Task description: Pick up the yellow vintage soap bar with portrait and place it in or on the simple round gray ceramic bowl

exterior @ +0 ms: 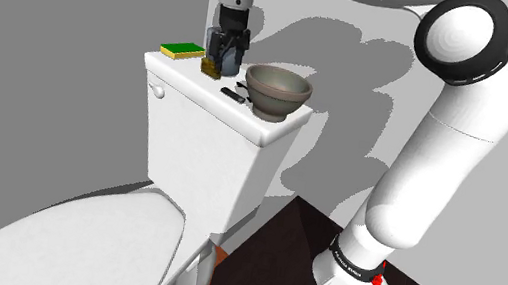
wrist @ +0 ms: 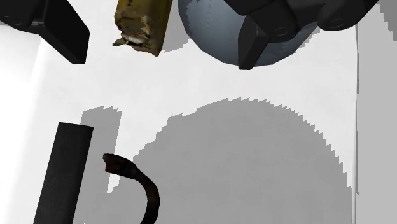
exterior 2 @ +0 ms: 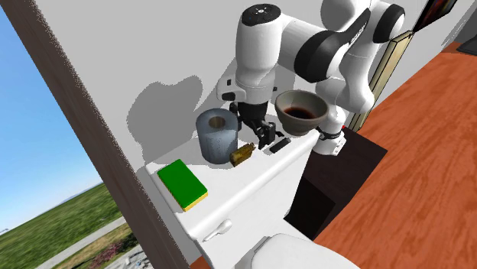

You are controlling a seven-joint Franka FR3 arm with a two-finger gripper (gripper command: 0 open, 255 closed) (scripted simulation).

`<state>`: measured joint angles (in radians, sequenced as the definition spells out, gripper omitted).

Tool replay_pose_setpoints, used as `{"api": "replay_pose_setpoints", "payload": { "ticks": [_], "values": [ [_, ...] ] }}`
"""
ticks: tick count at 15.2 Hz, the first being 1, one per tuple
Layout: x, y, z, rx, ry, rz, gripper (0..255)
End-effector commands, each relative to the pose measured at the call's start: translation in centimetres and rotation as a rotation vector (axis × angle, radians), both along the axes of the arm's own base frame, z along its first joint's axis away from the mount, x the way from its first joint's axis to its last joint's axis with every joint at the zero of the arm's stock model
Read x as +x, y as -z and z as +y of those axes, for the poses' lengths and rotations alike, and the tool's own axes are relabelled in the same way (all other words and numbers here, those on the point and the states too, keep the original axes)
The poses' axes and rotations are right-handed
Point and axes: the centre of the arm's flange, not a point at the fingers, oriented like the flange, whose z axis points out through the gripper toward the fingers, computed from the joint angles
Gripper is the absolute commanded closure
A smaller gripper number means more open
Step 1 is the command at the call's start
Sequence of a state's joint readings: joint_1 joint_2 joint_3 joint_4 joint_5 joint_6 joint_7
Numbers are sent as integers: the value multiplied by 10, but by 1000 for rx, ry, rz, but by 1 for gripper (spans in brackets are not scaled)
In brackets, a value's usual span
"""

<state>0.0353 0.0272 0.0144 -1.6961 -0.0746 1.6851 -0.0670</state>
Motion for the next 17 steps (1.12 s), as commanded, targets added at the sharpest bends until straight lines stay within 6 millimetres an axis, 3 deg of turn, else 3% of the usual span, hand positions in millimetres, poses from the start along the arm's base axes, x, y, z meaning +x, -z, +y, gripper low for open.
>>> {"api": "replay_pose_setpoints", "payload": {
  "ticks": [1, 9, 10, 17],
  "values": [
    [9, 26, 0, 3, -6, -4, 0],
    [9, 26, 0, 3, -6, -4, 0],
    [10, 26, 0, 4, -6, -4, 255],
    [10, 26, 0, 4, -6, -4, 255]
  ]
}}
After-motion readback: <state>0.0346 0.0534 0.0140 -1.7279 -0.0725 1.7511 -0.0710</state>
